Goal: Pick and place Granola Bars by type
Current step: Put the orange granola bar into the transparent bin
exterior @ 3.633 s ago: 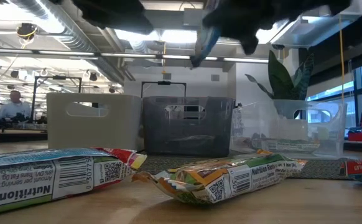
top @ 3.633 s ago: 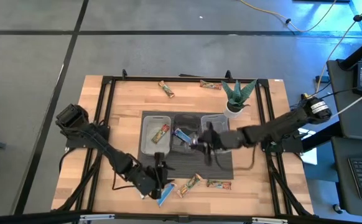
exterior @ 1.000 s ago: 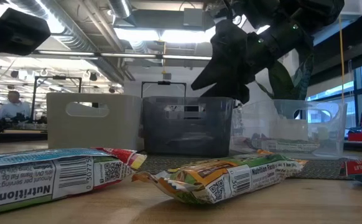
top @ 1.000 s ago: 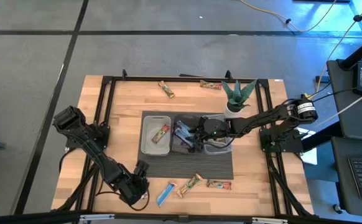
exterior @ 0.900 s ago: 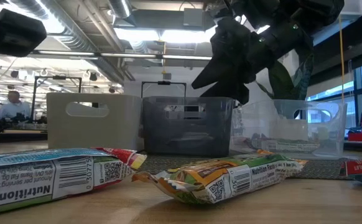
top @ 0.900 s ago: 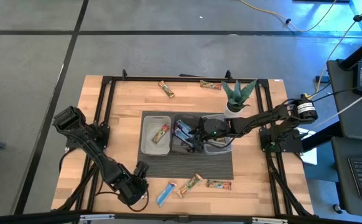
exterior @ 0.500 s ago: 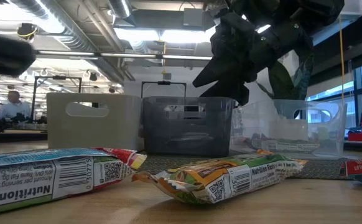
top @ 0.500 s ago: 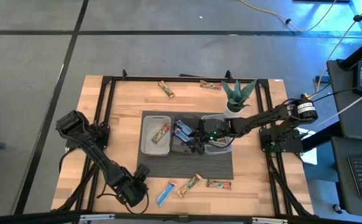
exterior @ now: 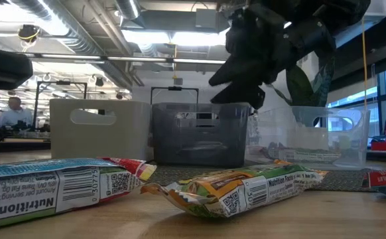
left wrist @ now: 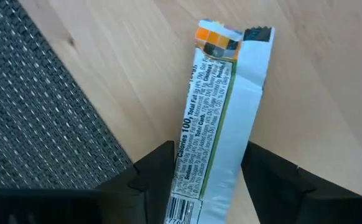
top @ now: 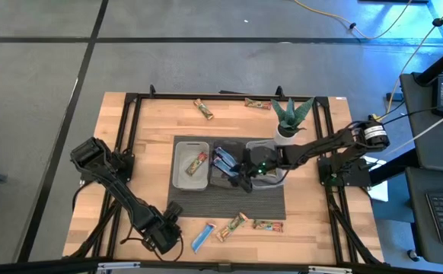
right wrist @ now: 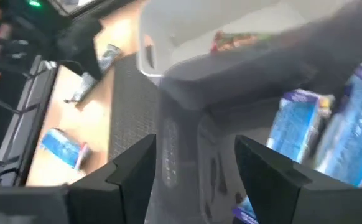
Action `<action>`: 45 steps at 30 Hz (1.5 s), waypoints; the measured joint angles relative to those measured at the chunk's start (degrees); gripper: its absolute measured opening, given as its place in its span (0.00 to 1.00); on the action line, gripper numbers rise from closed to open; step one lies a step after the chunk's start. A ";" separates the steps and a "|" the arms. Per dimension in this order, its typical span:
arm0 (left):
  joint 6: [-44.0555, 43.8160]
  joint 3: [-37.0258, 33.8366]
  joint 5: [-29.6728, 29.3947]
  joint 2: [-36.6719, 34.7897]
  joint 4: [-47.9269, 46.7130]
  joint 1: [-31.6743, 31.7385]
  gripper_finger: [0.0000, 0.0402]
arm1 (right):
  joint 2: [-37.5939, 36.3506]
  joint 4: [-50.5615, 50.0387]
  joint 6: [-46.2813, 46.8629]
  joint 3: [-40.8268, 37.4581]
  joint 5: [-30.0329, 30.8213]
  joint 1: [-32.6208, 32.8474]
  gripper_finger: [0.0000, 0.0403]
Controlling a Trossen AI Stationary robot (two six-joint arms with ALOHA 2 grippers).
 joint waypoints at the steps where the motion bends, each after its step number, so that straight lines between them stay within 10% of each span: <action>1: -0.64 0.00 0.08 0.00 0.00 0.00 0.43 | -0.23 0.52 -1.09 0.00 -0.04 0.18 0.55; 17: -13.36 -0.15 -0.49 0.15 2.10 0.04 0.30 | -7.26 4.58 -23.15 0.00 5.66 15.45 0.55; 25: -15.97 -0.23 -1.50 0.23 4.02 0.04 0.27 | -7.24 1.74 -23.07 0.00 19.29 21.91 0.55; 33: -17.33 1.99 -2.74 0.68 5.10 0.11 0.26 | -7.24 1.61 -20.77 0.00 19.95 23.07 0.55; 45: -13.21 9.57 -28.83 0.37 9.54 2.50 0.26 | -7.20 3.30 -21.74 0.00 17.71 23.05 0.55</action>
